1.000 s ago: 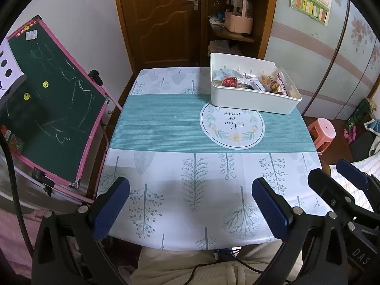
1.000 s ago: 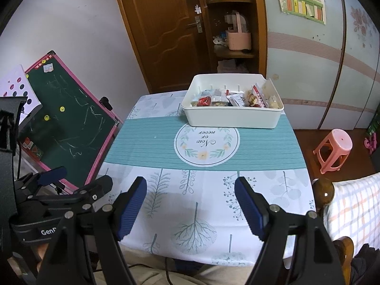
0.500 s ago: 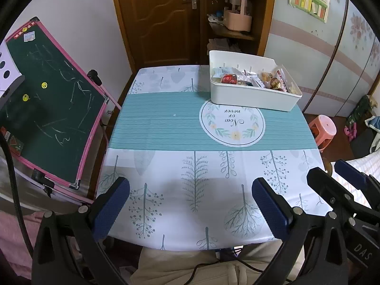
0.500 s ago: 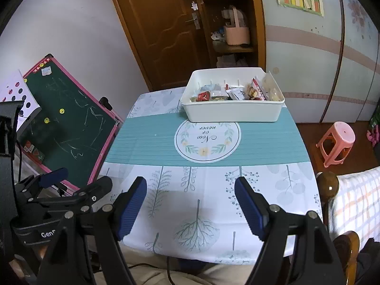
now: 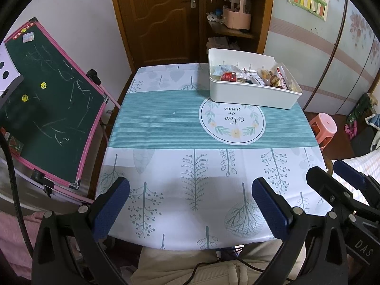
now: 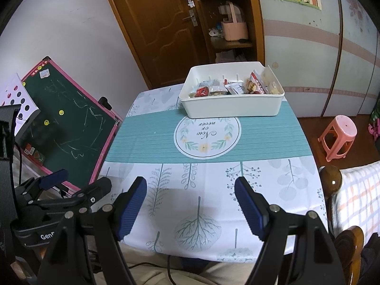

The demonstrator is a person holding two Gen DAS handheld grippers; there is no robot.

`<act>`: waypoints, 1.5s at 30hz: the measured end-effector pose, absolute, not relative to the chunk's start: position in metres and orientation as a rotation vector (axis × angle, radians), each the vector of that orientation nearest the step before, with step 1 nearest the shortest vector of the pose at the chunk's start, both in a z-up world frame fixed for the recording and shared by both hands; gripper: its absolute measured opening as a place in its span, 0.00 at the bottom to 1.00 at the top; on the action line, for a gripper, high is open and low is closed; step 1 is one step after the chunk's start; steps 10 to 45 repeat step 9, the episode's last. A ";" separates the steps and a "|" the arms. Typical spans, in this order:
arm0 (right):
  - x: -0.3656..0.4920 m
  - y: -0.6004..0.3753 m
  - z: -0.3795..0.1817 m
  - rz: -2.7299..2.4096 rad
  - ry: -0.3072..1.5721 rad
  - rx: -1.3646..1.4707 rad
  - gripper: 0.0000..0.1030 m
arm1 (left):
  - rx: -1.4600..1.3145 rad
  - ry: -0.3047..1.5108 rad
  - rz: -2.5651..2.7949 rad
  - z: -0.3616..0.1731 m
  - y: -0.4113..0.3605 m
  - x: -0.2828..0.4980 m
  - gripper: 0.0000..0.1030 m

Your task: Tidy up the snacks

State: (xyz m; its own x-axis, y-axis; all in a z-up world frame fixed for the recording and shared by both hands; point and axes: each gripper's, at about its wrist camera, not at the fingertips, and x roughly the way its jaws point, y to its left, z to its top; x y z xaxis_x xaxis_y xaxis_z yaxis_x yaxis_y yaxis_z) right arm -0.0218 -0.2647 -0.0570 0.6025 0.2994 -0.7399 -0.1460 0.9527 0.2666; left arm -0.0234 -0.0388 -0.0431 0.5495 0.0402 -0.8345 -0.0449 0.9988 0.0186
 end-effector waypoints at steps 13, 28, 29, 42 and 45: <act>-0.022 -0.266 -0.057 0.259 0.889 0.186 0.75 | -0.005 0.988 0.049 -0.042 -0.039 -0.023 0.99; -0.022 -0.266 -0.057 0.259 0.889 0.186 0.75 | -0.005 0.988 0.049 -0.042 -0.039 -0.023 0.99; -0.022 -0.266 -0.057 0.259 0.889 0.186 0.75 | -0.005 0.988 0.049 -0.042 -0.039 -0.023 0.99; -0.022 -0.266 -0.057 0.259 0.889 0.186 0.75 | -0.005 0.988 0.049 -0.042 -0.039 -0.023 0.99; -0.022 -0.266 -0.057 0.259 0.889 0.186 0.75 | -0.005 0.988 0.049 -0.042 -0.039 -0.023 0.99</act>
